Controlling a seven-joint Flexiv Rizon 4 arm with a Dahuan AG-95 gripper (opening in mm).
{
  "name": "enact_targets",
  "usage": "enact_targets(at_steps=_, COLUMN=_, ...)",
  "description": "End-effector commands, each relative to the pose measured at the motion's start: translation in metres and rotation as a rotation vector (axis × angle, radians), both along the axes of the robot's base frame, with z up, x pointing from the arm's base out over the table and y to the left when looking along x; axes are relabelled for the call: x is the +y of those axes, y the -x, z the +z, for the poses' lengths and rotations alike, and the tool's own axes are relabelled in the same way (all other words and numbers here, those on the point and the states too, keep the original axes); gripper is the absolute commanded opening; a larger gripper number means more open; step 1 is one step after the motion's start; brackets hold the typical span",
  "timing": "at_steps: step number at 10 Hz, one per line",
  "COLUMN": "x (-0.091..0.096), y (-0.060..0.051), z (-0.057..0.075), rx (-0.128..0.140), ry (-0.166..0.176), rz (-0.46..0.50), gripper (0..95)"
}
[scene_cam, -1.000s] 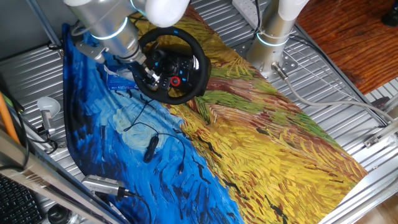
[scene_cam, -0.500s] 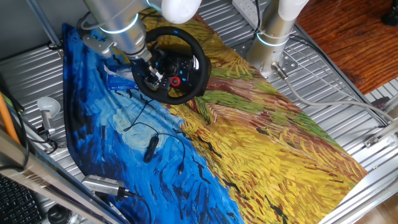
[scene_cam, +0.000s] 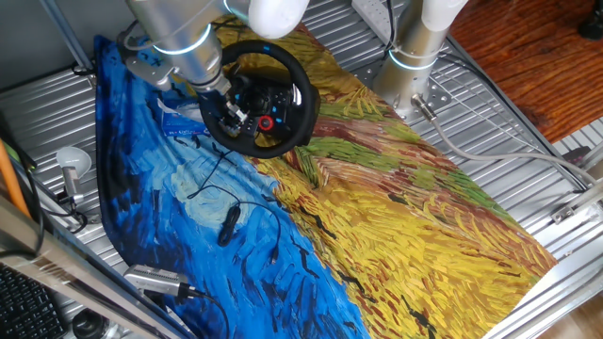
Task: Rotate the steering wheel 90 degrees clockwise
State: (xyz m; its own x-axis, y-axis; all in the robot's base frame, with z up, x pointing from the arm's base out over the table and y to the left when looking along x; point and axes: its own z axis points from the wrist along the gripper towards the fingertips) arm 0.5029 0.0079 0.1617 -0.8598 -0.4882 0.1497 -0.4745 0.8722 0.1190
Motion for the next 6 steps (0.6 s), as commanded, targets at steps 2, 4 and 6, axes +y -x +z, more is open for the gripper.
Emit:
enact_targets(at_steps=2, x=-0.005, y=0.010, z=0.005, rx=0.080, ry=0.007, rz=0.047, gripper=0.0)
enact_targets(at_steps=4, x=-0.011, y=0.026, z=0.012, rx=0.095, ry=0.011, rz=0.068, gripper=0.0)
enact_targets(at_steps=6, x=-0.014, y=0.042, z=0.019, rx=0.130, ry=0.011, rz=0.065, gripper=0.0)
